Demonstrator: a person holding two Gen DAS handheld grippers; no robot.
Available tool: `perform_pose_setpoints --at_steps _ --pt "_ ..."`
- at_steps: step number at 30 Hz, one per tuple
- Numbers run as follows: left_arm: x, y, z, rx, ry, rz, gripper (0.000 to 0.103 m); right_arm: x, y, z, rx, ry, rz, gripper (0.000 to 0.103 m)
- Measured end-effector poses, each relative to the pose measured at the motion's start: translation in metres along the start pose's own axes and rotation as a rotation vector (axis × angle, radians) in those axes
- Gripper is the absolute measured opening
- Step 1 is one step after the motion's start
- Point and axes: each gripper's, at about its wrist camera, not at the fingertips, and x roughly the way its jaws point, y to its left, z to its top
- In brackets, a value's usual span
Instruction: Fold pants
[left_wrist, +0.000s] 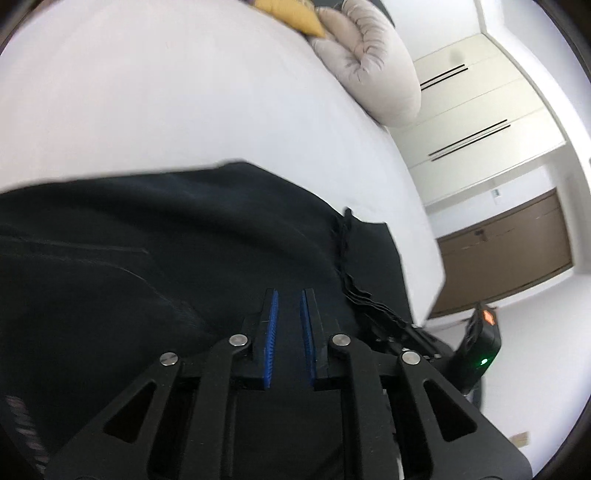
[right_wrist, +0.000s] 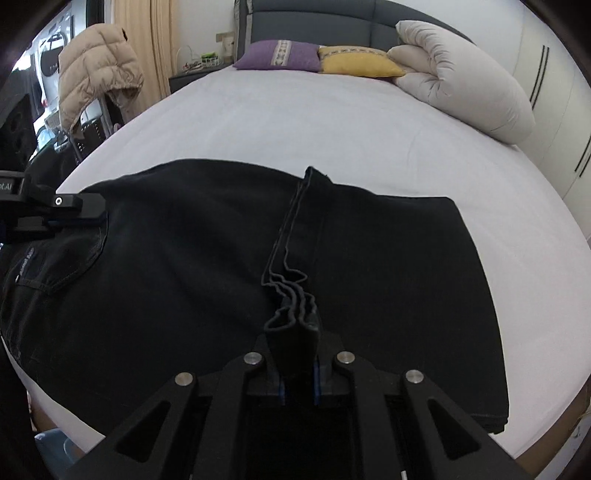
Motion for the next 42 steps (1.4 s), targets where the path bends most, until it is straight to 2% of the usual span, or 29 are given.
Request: perform_pose_setpoints --at_steps 1,3,4,5,7,10,15,16,18,19,20,22,25,28,32,36,42 --pt "0.006 -0.002 -0.003 -0.021 0.014 -0.014 0.023 -0.006 -0.001 0.001 0.007 -0.019 0.001 0.011" --pt "0.012 -0.005 -0.003 -0.066 0.035 -0.058 0.052 -0.021 0.003 0.003 -0.008 -0.063 -0.01 0.011" --pt "0.014 -0.006 -0.002 -0.091 0.036 -0.082 0.081 -0.028 0.006 0.004 -0.023 -0.086 -0.017 0.011" --pt "0.015 -0.009 -0.002 -0.119 0.03 -0.108 0.092 -0.034 0.01 0.006 -0.032 -0.102 -0.02 0.011" --pt "0.02 -0.014 -0.001 -0.144 0.058 -0.14 0.093 -0.045 0.02 0.008 -0.053 -0.146 -0.012 0.011" --pt "0.033 -0.021 0.003 -0.164 0.13 -0.143 0.093 -0.055 0.039 0.011 -0.094 -0.188 0.012 0.011" --pt "0.039 -0.028 0.011 -0.131 0.193 -0.132 0.092 -0.052 0.073 0.012 -0.183 -0.185 0.023 0.011" --pt "0.039 -0.029 0.013 -0.127 0.196 -0.128 0.09 -0.051 0.081 0.012 -0.197 -0.183 0.031 0.011" --pt "0.04 -0.027 0.016 -0.107 0.216 -0.116 0.057 -0.05 0.09 0.011 -0.22 -0.185 0.033 0.011" --pt "0.041 -0.025 0.017 -0.107 0.23 -0.111 0.031 -0.051 0.095 0.011 -0.236 -0.185 0.035 0.011" --pt "0.039 -0.021 0.019 -0.114 0.236 -0.104 0.022 -0.05 0.101 0.012 -0.248 -0.179 0.038 0.011" --pt "0.035 -0.019 0.018 -0.101 0.224 -0.083 0.016 -0.05 0.108 0.01 -0.278 -0.178 0.043 0.011" --pt "0.023 -0.016 0.02 -0.086 0.197 -0.069 0.01 -0.049 0.118 0.009 -0.309 -0.174 0.057 0.011" --pt "0.012 -0.016 0.024 -0.063 0.173 -0.04 0.009 -0.046 0.133 0.01 -0.336 -0.171 0.075 0.011" --pt "-0.003 -0.012 0.02 -0.031 0.13 0.054 0.009 -0.032 0.144 0.008 -0.361 -0.136 0.089 0.011" --pt "-0.004 0.004 0.013 -0.032 0.11 0.137 0.009 -0.012 0.142 0.003 -0.334 -0.075 0.112 0.012" --pt "-0.006 0.0 0.013 0.003 0.07 0.168 0.009 -0.011 0.146 -0.003 -0.339 -0.061 0.122 0.012"
